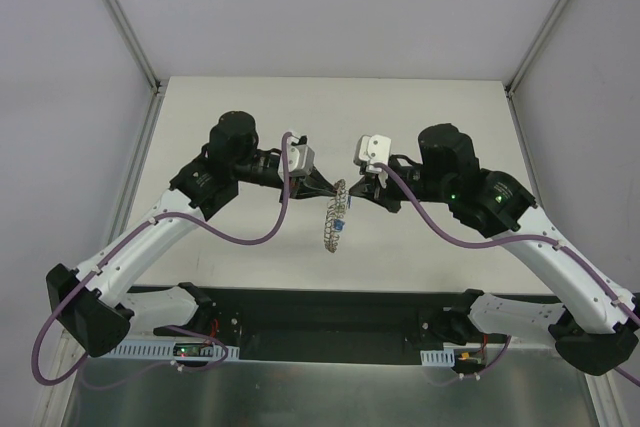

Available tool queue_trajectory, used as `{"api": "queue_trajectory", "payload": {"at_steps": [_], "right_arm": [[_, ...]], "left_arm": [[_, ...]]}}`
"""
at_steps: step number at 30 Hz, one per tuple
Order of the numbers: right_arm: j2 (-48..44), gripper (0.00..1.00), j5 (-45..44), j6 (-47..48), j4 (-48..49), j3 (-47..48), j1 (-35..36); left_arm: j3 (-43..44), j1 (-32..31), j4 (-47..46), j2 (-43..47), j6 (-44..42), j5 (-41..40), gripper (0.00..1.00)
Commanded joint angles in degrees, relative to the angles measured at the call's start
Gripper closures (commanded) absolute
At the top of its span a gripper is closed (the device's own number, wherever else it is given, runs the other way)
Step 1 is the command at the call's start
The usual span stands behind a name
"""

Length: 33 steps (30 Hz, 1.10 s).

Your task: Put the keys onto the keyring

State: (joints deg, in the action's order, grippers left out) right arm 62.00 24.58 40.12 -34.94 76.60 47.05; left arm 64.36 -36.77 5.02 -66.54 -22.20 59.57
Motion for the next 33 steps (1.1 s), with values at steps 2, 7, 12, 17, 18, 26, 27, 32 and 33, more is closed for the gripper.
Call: {"api": "queue_trajectory", "payload": {"at_steps": [2, 7, 12, 17, 18, 26, 27, 32, 33], "right_arm": [[-0.9, 0.99, 3.5, 0.9, 1.7, 3.6, -0.2], [-0.7, 0.99, 3.6, 1.5, 1.6, 5.0, -0.1], [-0.8, 0.99, 3.0, 2.6, 0.3, 6.7, -0.1], [-0.7, 0.99, 2.5, 2.9, -0.7, 8.0, -0.1], [-0.7, 0.99, 2.4, 2.9, -0.8, 8.0, -0.2], [-1.3, 0.99, 2.1, 3.5, -1.0, 7.6, -0.2], [-1.3, 0.99, 2.1, 3.5, -1.0, 7.6, -0.1], [-1.4, 0.99, 2.4, 3.4, -0.6, 7.3, -0.2], [-1.4, 0.99, 2.6, 3.4, -0.6, 7.4, -0.1]], "left_arm": [[2.8, -0.1, -3.6, 2.1, -1.5, 1.8, 1.00], [3.9, -0.1, -3.6, 2.3, -1.4, 2.0, 1.00], [5.9, -0.1, -3.6, 2.2, -1.4, 2.2, 1.00], [7.1, 0.1, -3.6, 1.9, -1.4, 2.7, 1.00], [7.4, 0.1, -3.6, 1.9, -1.4, 2.8, 1.00], [7.3, 0.2, -3.6, 2.2, -0.9, 3.4, 1.00], [7.2, 0.2, -3.6, 2.1, -1.0, 3.4, 1.00], [7.0, 0.2, -3.6, 2.2, -0.9, 3.7, 1.00], [7.0, 0.2, -3.5, 2.2, -0.9, 3.6, 1.00]]}}
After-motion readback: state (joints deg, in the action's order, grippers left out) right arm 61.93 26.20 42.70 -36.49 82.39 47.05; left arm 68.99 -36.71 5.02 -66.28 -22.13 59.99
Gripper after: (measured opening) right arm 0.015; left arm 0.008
